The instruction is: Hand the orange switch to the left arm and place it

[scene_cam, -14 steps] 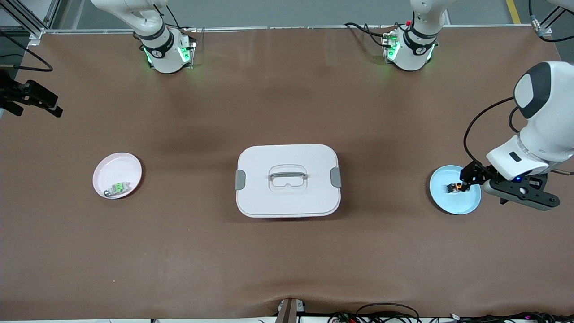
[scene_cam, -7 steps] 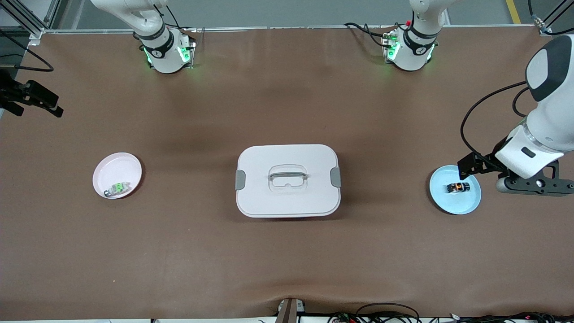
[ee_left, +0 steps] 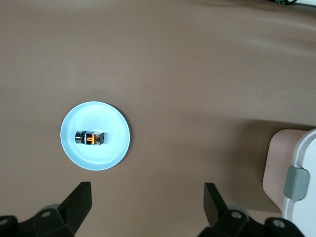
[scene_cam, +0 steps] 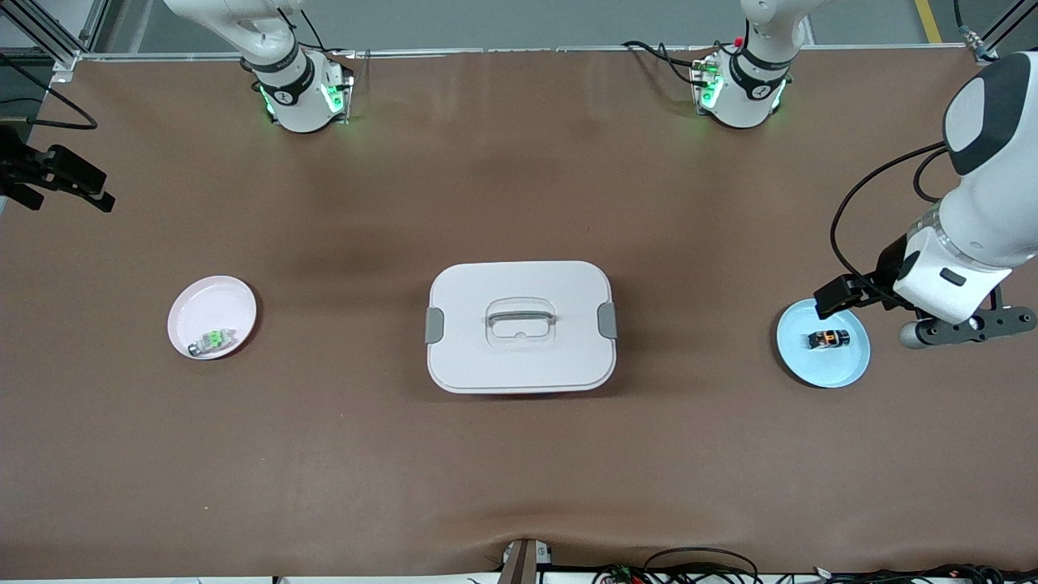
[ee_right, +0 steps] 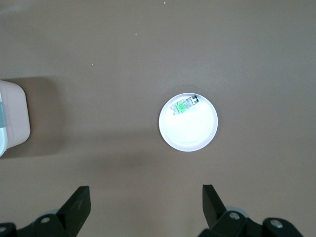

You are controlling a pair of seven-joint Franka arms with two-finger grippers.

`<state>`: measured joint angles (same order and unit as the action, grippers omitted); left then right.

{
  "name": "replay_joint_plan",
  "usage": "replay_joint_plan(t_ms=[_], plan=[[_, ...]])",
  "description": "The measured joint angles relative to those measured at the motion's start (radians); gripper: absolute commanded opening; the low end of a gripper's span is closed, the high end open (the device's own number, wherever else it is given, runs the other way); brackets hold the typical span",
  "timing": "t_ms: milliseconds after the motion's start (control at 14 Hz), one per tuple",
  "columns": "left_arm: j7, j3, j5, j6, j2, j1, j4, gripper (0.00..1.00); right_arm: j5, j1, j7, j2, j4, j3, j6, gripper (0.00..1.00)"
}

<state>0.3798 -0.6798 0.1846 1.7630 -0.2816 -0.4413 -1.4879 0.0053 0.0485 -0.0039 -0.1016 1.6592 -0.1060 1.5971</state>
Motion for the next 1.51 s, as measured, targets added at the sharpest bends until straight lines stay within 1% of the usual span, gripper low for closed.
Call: replay_joint_plan(t_ms=[287, 430, 645, 717, 788, 932, 1003, 1075, 1433, 1505], plan=[[-0.066, 0.012, 0.004, -0.003, 0.008, 0.004, 0.013, 1.00, 0.000, 0.000, 0.000, 0.000, 0.000, 0.000, 0.000, 1.00], [-0.090, 0.055, 0.008, -0.004, 0.025, 0.032, 0.014, 1.00, 0.000, 0.000, 0.000, 0.000, 0.000, 0.001, 0.000, 1.00], [-0.098, 0.100, 0.002, -0.023, 0.054, 0.064, 0.017, 1.00, 0.000, 0.000, 0.000, 0.000, 0.000, 0.001, 0.000, 1.00], [-0.098, 0.144, -0.014, -0.051, 0.074, 0.102, 0.019, 1.00, 0.000, 0.000, 0.000, 0.000, 0.000, 0.001, 0.000, 1.00], [-0.098, 0.215, -0.040, -0.084, 0.100, 0.165, 0.020, 1.00, 0.000, 0.000, 0.000, 0.000, 0.000, 0.002, 0.000, 1.00], [-0.099, 0.391, -0.108, -0.153, 0.157, 0.327, 0.019, 1.00, 0.000, 0.000, 0.000, 0.000, 0.000, 0.002, 0.000, 1.00], [-0.099, 0.461, -0.134, -0.181, 0.184, 0.393, 0.017, 1.00, 0.000, 0.000, 0.000, 0.000, 0.000, 0.002, 0.000, 1.00], [-0.099, 0.508, -0.147, -0.198, 0.211, 0.439, 0.007, 1.00, 0.000, 0.000, 0.000, 0.000, 0.000, 0.002, 0.000, 1.00], [-0.124, 0.626, -0.152, -0.209, 0.354, 0.560, -0.115, 1.00, 0.000, 0.000, 0.000, 0.000, -0.001, 0.002, 0.000, 1.00], [-0.140, 0.641, -0.152, -0.209, 0.384, 0.571, -0.140, 1.00, 0.000, 0.000, 0.000, 0.000, -0.001, 0.002, 0.000, 1.00]])
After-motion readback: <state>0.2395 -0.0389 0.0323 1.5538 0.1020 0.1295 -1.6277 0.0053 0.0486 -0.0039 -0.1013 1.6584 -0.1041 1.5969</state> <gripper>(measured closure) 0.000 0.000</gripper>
